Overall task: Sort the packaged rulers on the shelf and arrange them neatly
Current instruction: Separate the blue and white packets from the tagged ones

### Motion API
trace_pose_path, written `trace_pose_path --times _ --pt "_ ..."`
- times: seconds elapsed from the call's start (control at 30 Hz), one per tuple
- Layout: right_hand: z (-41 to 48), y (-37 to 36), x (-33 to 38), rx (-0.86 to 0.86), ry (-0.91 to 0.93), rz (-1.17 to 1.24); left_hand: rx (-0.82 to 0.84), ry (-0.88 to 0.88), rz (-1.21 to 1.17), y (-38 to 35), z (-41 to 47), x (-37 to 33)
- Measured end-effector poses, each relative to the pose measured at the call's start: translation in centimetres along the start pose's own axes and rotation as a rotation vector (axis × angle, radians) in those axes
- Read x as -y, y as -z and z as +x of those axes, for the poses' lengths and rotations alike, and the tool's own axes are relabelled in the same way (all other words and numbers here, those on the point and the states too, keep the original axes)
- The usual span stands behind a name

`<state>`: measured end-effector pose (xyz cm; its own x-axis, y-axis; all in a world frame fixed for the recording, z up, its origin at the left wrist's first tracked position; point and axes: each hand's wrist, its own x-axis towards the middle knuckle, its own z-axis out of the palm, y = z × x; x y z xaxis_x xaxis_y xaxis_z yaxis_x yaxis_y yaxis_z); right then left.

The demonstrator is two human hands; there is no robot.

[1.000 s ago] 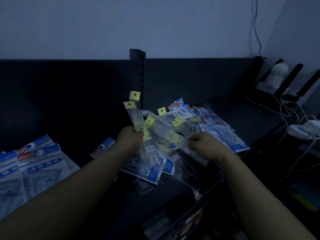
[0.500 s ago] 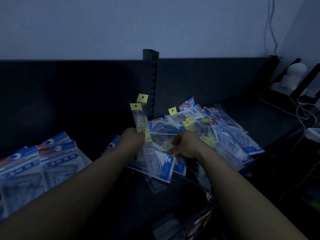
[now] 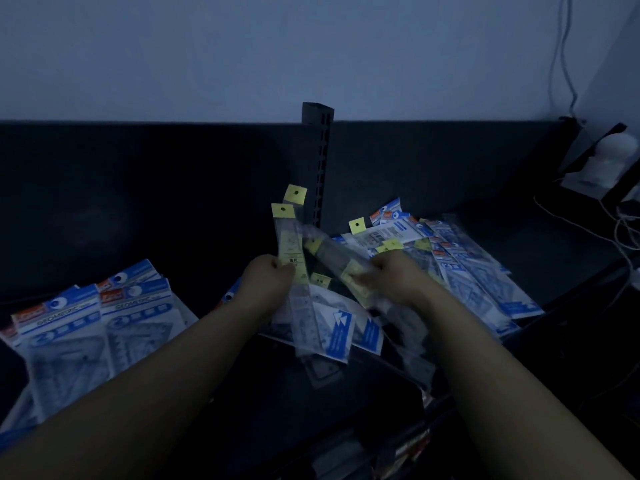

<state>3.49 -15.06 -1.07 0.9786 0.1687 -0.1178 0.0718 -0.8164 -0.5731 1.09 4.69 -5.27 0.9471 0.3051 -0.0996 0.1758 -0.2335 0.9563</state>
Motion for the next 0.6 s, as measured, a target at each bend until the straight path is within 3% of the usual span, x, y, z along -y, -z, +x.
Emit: trace_pose_path --times 0.23,0.43,0.6 --pt "-1.8 1.4 1.2 -0.031 0.085 0.368 -0.131 -0.089 -0.047 1.5 -2.1 -1.1" --pt "-2.1 -0.8 4.1 -0.005 0.206 0.451 -0.213 -0.046 -0.135 3.6 -4.4 -0.8" --pt "-2.6 -3.9 7.9 0.118 0.365 0.43 -0.311 0.004 -0.13 7.2 -6.9 0.6"
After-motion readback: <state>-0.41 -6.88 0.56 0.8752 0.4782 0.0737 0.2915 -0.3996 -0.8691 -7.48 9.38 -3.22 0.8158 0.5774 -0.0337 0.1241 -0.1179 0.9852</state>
